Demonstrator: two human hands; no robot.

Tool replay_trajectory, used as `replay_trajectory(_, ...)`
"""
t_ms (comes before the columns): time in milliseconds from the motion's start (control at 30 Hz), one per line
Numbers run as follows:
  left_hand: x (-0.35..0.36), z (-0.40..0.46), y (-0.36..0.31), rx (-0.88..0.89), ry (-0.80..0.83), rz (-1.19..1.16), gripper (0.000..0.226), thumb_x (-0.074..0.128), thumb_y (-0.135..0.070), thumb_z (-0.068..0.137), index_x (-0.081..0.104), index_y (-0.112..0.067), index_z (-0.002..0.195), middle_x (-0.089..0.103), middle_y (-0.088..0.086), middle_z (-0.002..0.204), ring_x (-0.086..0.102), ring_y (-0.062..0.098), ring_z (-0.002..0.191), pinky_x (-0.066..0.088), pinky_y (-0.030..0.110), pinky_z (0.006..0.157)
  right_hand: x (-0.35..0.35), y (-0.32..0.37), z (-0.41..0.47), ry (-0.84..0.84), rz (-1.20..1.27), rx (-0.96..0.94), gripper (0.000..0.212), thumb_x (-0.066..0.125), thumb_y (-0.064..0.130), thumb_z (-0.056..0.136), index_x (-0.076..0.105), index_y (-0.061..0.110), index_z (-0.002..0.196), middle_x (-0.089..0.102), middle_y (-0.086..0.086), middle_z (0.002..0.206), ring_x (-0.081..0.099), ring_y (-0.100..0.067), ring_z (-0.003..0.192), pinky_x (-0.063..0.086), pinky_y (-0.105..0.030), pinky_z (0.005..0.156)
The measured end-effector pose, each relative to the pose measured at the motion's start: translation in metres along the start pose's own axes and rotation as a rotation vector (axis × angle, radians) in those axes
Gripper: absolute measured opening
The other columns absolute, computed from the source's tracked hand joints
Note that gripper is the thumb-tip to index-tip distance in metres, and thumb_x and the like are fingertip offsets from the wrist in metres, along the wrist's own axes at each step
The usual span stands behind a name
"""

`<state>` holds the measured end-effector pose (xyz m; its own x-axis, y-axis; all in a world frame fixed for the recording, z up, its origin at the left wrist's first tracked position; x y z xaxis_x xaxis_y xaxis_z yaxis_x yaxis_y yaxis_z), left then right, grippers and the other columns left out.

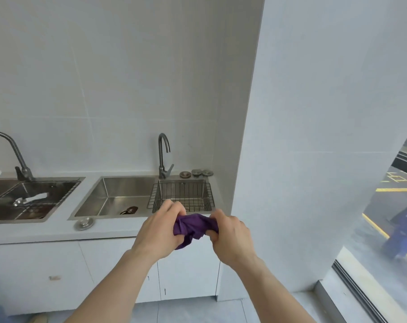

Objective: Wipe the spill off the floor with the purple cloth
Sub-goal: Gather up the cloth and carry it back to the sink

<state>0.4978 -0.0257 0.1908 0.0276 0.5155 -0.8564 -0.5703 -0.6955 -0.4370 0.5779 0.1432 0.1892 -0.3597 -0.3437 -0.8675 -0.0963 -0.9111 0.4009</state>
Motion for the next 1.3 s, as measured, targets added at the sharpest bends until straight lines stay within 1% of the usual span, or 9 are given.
replay_trajectory(100,-0.009,0.011,0.001,0.017,-0.054,-0.009,0.038,0.073,-0.024,0.077,0.047,-0.041,0.099,0.041,-0.020,0.103,0.059,0.010,0.083,0.050,0.032,0.067,-0.010,0.004,0.014,-0.037,0.008,-0.005,0.016,0.061,0.023,0.096,0.054,0.021,0.110,0.060,0.004,0.107,0.052,-0.026,0.087,0.038,-0.034,0.069)
replay_trajectory(267,-0.015,0.038,0.018,0.024,-0.103,-0.069,0.049,0.078,-0.024,0.076,0.043,-0.045,0.104,0.055,-0.025,0.109,0.062,0.007,0.100,0.053,0.032,0.079,-0.001,0.007,0.043,-0.092,0.005,0.031,0.009,0.058,0.022,0.095,0.055,0.022,0.103,0.058,0.006,0.094,0.047,-0.025,0.078,0.036,-0.033,0.065)
replay_trajectory(367,-0.015,0.059,0.035,0.014,-0.132,-0.086,0.054,0.080,-0.022,0.077,0.037,-0.042,0.103,0.061,-0.020,0.114,0.063,0.011,0.101,0.053,0.032,0.081,0.013,0.010,0.069,-0.101,0.004,0.036,0.009,0.059,0.021,0.095,0.057,0.023,0.104,0.057,0.006,0.091,0.047,-0.025,0.077,0.034,-0.032,0.064)
replay_trajectory(533,-0.011,0.110,0.082,0.004,-0.140,-0.084,0.052,0.081,-0.024,0.077,0.035,-0.042,0.095,0.060,-0.019,0.105,0.062,0.017,0.090,0.049,0.032,0.070,0.044,0.017,0.130,-0.085,-0.012,0.041,0.010,0.060,0.022,0.094,0.058,0.025,0.103,0.066,0.004,0.095,0.052,-0.026,0.079,0.042,-0.035,0.064)
replay_trajectory(700,-0.014,0.165,0.140,-0.009,-0.125,-0.081,0.048,0.075,-0.023,0.076,0.038,-0.045,0.097,0.059,-0.024,0.106,0.063,0.015,0.089,0.046,0.028,0.067,0.081,0.032,0.201,-0.052,-0.035,0.058,0.010,0.063,0.026,0.095,0.060,0.026,0.104,0.067,0.004,0.093,0.055,-0.026,0.079,0.050,-0.036,0.068)
replay_trajectory(833,-0.008,0.208,0.187,-0.015,-0.123,-0.082,0.047,0.071,-0.020,0.073,0.041,-0.044,0.100,0.061,-0.024,0.105,0.060,0.011,0.085,0.036,0.020,0.059,0.114,0.044,0.250,-0.034,-0.047,0.078,0.011,0.064,0.027,0.095,0.061,0.024,0.106,0.068,0.002,0.093,0.051,-0.027,0.078,0.045,-0.035,0.065)
replay_trajectory(1000,0.010,0.246,0.231,-0.026,-0.101,-0.115,0.046,0.073,-0.019,0.074,0.044,-0.042,0.101,0.063,-0.021,0.105,0.063,0.014,0.087,0.047,0.029,0.067,0.152,0.045,0.293,0.001,-0.041,0.109,0.012,0.066,0.027,0.095,0.063,0.024,0.107,0.069,0.002,0.093,0.053,-0.025,0.077,0.044,-0.033,0.065)
replay_trajectory(1133,0.030,0.272,0.259,-0.046,-0.072,-0.160,0.046,0.079,-0.023,0.075,0.047,-0.042,0.100,0.064,-0.021,0.104,0.064,0.012,0.092,0.056,0.034,0.074,0.181,0.033,0.324,0.030,-0.016,0.142,0.012,0.065,0.029,0.097,0.063,0.025,0.108,0.063,0.006,0.084,0.054,-0.025,0.075,0.041,-0.031,0.063)
replay_trajectory(1300,0.062,0.308,0.290,-0.079,-0.015,-0.168,0.047,0.085,-0.032,0.075,0.048,-0.042,0.101,0.064,-0.020,0.102,0.064,0.013,0.093,0.057,0.037,0.078,0.220,0.009,0.366,0.079,0.067,0.208,0.015,0.059,0.037,0.101,0.065,0.025,0.108,0.067,0.003,0.084,0.063,-0.027,0.078,0.053,-0.034,0.066)
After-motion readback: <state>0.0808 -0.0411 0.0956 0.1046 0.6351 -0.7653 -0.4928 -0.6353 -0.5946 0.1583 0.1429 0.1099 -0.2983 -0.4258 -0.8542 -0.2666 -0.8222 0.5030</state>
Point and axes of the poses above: each hand's wrist, its own z-axis towards the middle knuckle, its own x-axis out of the palm, y = z × x, the point moved 4 cm from there along z, towards the middle knuckle
